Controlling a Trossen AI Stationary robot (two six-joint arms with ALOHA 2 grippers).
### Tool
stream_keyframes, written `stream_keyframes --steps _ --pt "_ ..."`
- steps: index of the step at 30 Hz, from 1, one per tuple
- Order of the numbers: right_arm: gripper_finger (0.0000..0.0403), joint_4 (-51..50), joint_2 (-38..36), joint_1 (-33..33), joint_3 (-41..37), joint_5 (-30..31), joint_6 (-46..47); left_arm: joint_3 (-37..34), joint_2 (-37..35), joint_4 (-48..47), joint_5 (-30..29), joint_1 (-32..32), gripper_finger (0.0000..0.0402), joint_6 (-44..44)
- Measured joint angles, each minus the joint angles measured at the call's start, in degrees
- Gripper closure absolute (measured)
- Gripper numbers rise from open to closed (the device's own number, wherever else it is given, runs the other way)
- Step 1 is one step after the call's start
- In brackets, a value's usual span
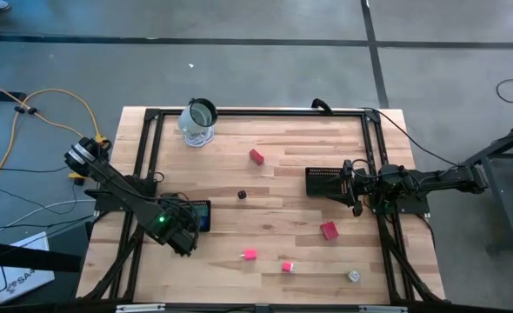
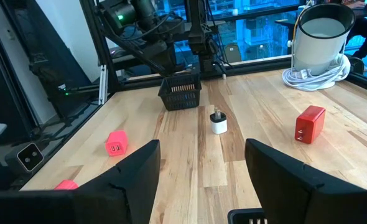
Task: Pick & Place Office items
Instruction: Put the black digital timer into the left black bin
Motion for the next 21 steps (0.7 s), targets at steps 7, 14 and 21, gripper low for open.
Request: stream_keyframes --steps 7,14,21 --pt "0.018 0.0 0.0 0.0 0.0 0.0 0.0 -1.0 -0.1 0.8 -0.1 0.4 0.0245 -1.7" --pt "0.018 0.0 0.0 0.0 0.0 0.0 0.0 -4.4 -0.1 4.6 1.3 3.1 0.0245 0.6" --pt "0.018 0.0 0.0 0.0 0.0 0.0 0.0 -5.9 -0.5 5.5 2.7 5.3 0.0245 3.1"
